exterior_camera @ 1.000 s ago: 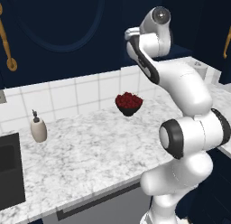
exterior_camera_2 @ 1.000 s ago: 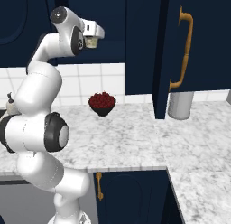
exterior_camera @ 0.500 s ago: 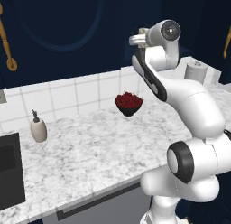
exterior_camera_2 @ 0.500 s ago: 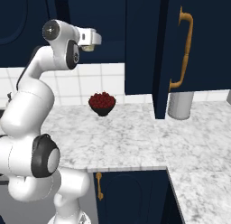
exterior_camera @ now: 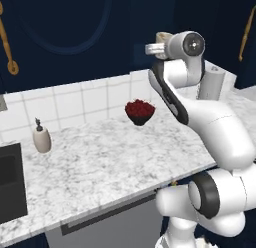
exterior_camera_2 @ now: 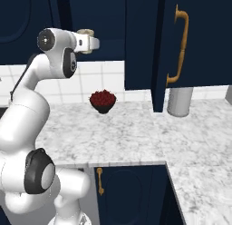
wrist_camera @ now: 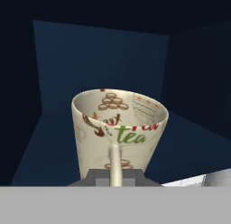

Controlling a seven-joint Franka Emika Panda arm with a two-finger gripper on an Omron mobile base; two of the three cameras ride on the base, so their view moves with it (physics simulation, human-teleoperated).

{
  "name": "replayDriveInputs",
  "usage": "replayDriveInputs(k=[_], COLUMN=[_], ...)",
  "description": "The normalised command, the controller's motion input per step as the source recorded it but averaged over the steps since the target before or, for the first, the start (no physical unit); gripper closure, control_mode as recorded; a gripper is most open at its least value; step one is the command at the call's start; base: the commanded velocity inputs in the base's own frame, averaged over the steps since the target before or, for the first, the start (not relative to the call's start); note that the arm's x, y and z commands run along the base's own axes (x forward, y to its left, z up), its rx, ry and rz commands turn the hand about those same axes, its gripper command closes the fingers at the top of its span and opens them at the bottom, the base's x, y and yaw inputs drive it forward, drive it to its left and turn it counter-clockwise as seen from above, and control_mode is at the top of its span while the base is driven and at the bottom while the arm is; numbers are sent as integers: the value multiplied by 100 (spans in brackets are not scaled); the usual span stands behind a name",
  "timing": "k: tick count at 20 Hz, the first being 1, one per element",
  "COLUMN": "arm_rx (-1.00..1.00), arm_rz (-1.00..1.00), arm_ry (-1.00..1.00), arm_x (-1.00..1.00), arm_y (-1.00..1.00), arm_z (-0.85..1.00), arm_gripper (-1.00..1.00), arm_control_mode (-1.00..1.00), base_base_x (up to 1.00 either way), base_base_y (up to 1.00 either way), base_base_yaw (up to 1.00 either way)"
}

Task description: Gather all objects into one cabinet and sort the glasses and bowls to opposite sides.

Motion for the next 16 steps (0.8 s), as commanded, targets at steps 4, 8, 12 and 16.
replayDriveInputs(k=[4,8,12,16], arm_rx=[0,0,0,0], arm_rz=[0,0,0,0], arm_ry=[0,0,0,0], arm_x=[0,0,0,0], arm_y=[0,0,0,0], arm_z=[0,0,0,0], arm_gripper=[100,100,100,100], arm_control_mode=[100,100,100,100], base_base_x=[-71,-66,-61,-49], base_base_y=[2,13,23,28], base_base_yaw=[0,0,0,0])
